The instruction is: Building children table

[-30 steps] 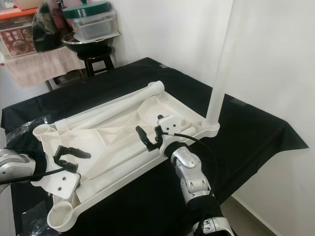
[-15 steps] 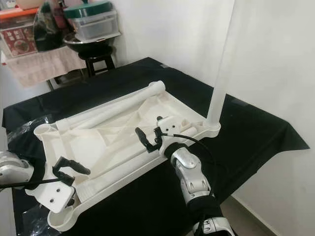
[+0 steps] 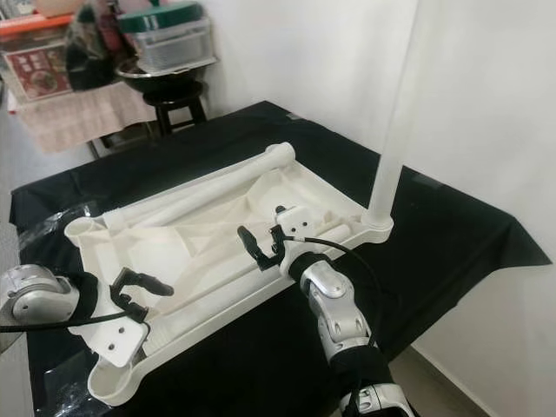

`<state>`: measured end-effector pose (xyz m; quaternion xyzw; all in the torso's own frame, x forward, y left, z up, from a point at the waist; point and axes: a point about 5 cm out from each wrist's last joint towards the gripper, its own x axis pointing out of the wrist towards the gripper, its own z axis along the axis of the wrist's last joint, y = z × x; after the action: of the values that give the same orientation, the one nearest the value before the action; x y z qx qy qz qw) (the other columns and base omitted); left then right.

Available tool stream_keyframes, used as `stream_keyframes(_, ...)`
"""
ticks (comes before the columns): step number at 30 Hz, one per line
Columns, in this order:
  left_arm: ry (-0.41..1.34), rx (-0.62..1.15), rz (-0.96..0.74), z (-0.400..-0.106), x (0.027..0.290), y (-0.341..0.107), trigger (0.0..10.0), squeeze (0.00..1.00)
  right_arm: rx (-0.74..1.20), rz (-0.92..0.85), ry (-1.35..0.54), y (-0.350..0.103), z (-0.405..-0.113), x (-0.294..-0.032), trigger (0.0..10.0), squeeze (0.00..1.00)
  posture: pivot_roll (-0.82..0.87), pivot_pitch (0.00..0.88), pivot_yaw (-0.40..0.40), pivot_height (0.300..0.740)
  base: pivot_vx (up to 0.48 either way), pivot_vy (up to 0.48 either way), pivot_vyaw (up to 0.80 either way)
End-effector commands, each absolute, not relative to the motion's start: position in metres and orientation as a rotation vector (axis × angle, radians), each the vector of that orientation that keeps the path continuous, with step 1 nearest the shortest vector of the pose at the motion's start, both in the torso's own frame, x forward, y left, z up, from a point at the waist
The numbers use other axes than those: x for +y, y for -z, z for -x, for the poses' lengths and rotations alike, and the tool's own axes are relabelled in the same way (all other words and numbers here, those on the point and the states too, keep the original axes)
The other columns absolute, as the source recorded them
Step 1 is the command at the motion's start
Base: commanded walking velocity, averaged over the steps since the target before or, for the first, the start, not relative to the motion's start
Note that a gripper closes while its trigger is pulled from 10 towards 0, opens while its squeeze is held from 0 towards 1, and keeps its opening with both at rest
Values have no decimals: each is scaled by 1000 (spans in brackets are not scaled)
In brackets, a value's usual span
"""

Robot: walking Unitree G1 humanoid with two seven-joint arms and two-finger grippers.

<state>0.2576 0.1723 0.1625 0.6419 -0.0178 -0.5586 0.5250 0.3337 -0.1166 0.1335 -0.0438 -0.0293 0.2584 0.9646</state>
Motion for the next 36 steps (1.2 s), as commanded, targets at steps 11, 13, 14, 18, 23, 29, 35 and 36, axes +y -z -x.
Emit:
stream_keyframes(11,1286,-241,-1606,-267,157,-154,10000,0,-44,91,-529,-131,-333,-115,10000,0,-107,0,76,740,0,0,0)
stream_keyframes(13,1273,-251,-1621,-268,157,-151,10000,0,-45,91,-528,-131,-333,-115,10000,0,-109,0,82,740,0,0,0)
stream_keyframes(14,1262,-259,-1624,-269,158,-149,10000,0,-45,91,-526,-131,-333,-115,10000,0,-111,0,84,740,0,0,0)
stream_keyframes(18,1224,-286,-1659,-272,160,-144,10000,0,-47,90,-522,-132,-333,-115,10000,0,-111,0,87,740,0,0,0)
stream_keyframes(23,1032,-399,-1617,-284,158,-156,10000,0,-49,87,-515,-132,-334,-117,10000,0,-108,0,86,740,0,0,0)
stream_keyframes(29,860,-471,-1496,-292,155,-172,10000,0,-52,85,-511,-133,-334,-117,10000,0,-109,0,85,740,0,0,0)
stream_keyframes(35,780,-537,-1378,-294,149,-180,10000,0,-52,88,-505,-133,-334,-120,10000,0,-111,0,80,740,0,0,0)
stream_keyframes(36,776,-549,-1367,-294,148,-180,10000,0,-52,89,-504,-133,-334,-120,10000,0,-111,0,80,740,0,0,0)
